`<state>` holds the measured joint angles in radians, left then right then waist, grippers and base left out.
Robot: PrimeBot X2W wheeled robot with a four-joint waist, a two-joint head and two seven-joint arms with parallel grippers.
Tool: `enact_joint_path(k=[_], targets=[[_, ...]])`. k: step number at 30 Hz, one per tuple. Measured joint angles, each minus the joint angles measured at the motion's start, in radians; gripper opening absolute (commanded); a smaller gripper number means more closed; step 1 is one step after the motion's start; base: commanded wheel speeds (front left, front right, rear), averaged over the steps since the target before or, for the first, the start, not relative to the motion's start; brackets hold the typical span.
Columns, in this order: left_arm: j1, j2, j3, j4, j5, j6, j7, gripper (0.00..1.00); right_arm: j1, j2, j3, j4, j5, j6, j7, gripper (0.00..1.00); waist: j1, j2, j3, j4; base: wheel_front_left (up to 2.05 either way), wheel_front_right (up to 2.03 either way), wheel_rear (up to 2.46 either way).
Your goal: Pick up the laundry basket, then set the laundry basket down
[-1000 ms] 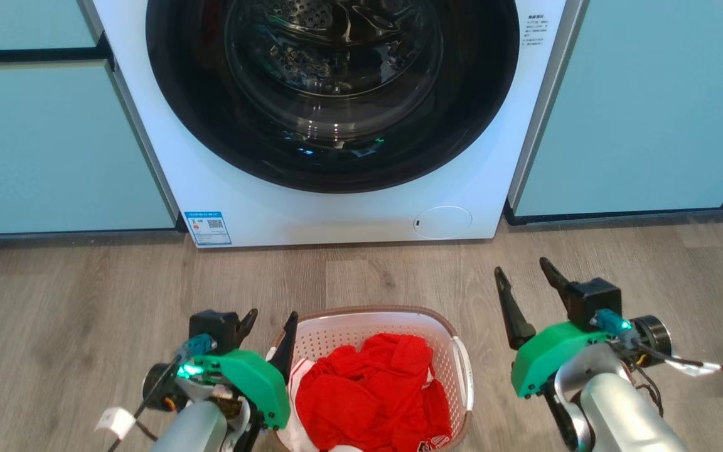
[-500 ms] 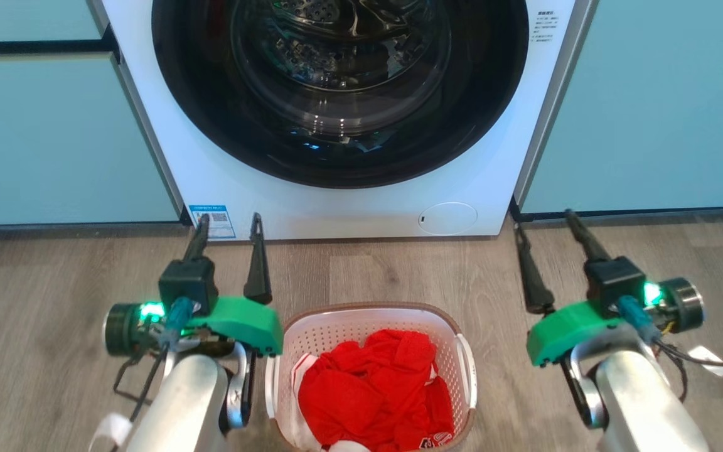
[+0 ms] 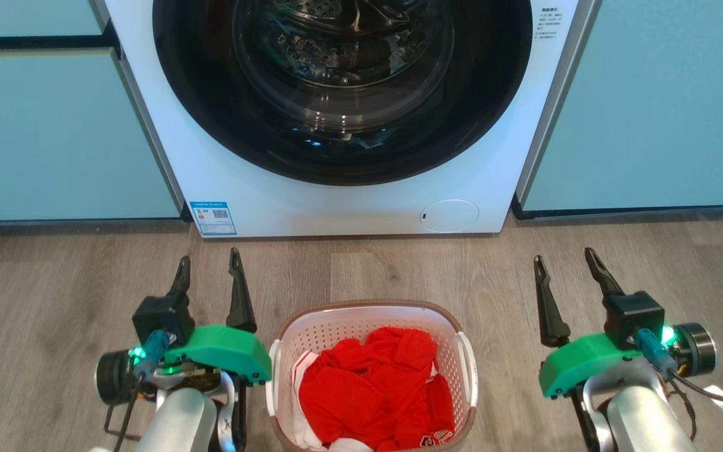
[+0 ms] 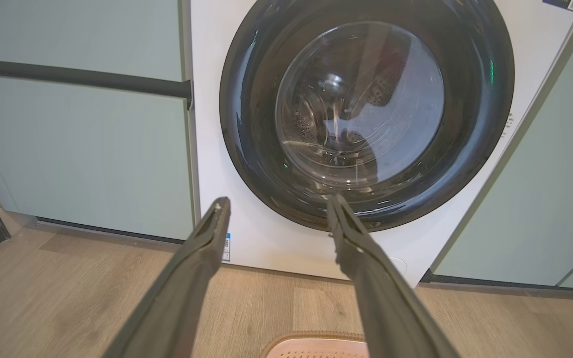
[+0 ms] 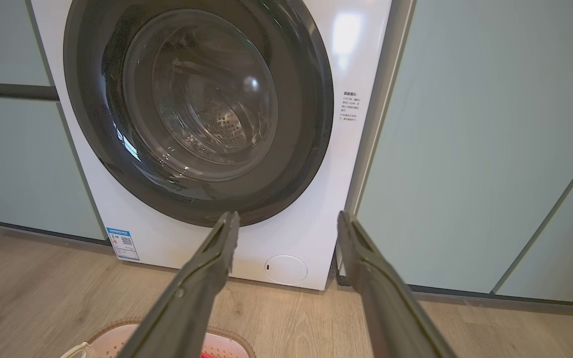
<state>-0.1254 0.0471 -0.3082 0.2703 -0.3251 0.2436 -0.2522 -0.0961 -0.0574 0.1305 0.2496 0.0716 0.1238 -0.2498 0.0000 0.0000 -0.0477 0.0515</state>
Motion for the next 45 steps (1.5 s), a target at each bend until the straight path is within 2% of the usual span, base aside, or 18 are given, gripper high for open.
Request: enact_joint_path(k=[20, 27, 33, 39, 45], targets=[[0.000, 0.000, -0.001, 0.012, 0.001, 0.002, 0.000, 1.00, -0.001, 0.000, 0.021, -0.001, 0.000, 0.000, 0.000, 1.00, 0.0000, 0.0000, 0.006, 0.004, 0.00, 0.00, 0.00], [0.000, 0.000, -0.015, 0.081, -0.002, -0.006, 0.000, 1.00, -0.005, -0.001, 0.037, 0.034, 0.006, 0.000, 0.000, 1.00, 0.0000, 0.0000, 0.028, 0.000, 0.00, 0.00, 0.00], [-0.040, 0.000, -0.065, 0.245, -0.041, -0.016, 0.000, 1.00, -0.080, -0.019, 0.107, 0.156, 0.063, 0.000, 0.000, 1.00, 0.0000, 0.0000, 0.091, -0.003, 0.00, 0.00, 0.00], [-0.266, -0.004, -0.128, 0.457, -0.106, -0.040, 0.000, 1.00, -0.284, -0.072, 0.192, 0.302, 0.138, 0.000, 0.000, 1.00, 0.0001, 0.0000, 0.248, 0.002, 0.00, 0.00, 0.00], [-0.388, -0.011, -0.202, 0.623, -0.151, -0.064, 0.000, 1.00, -0.395, -0.083, 0.245, 0.421, 0.191, 0.000, 0.000, 1.00, 0.0002, 0.0000, 0.375, 0.004, 0.00, 0.00, 0.00]])
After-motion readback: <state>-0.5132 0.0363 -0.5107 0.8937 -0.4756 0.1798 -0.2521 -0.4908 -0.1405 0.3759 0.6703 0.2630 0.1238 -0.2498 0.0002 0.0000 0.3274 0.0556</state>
